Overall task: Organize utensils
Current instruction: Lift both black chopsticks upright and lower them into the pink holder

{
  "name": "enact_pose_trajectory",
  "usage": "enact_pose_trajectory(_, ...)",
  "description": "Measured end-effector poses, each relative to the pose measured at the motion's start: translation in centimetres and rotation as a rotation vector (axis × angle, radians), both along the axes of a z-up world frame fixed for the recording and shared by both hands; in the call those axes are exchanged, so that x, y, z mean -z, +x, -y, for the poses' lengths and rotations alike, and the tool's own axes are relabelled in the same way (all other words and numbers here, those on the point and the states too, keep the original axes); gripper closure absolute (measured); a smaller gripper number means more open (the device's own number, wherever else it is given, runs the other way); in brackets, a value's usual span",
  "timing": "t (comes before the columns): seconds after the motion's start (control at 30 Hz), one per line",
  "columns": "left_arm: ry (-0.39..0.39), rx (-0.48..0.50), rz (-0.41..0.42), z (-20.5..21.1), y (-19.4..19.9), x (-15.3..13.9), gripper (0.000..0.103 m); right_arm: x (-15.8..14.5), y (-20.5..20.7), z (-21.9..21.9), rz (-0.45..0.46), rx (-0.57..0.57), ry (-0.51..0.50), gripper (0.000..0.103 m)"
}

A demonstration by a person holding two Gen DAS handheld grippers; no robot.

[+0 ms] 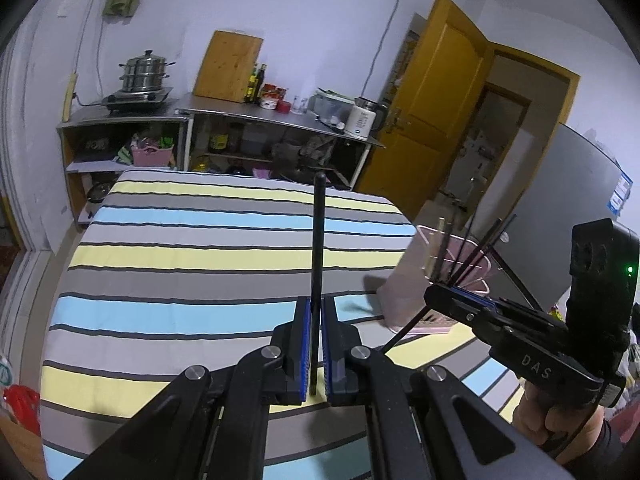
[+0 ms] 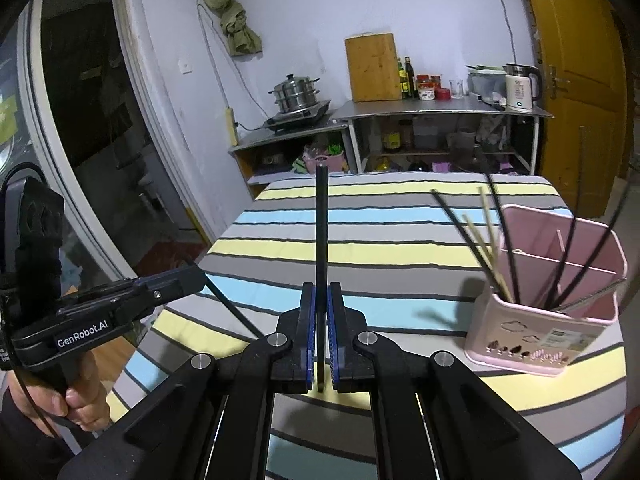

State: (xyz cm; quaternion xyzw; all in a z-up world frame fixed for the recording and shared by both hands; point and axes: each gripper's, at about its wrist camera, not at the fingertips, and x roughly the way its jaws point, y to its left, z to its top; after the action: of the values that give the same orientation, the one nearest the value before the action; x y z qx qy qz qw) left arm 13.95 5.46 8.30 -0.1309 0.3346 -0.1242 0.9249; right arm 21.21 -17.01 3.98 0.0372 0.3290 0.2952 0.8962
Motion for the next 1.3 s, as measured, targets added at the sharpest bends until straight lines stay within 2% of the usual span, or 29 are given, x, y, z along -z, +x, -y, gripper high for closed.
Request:
enact_pose_trajectory(0.47, -0.003, 0.154, -0.012, 6.7, 0.6, -1.2, 0.098, -1.1, -1.2, 5.8, 0.014, 0.109, 0.021, 0.098)
enact_pose_trajectory(0.73, -0.016, 0.238, 0.049, 10.9, 2.5, -4.2, 0.098, -2.8, -0.7, 10.0, 0.047, 0.207, 0.034, 0.098)
enact_pose_trajectory(1.1, -0.006, 0.269, 0.140, 14.5, 6.6, -8.6, 0.098, -6.9, 0.8, 13.8, 0.151, 0.301, 0.051, 0.098)
enact_pose_trajectory(1.3, 0.008, 0.264, 0.171, 16.1, 9.1, -9.8, 0.098, -8.0, 2.2, 14.2, 0.196, 0.328, 0.049, 0.098)
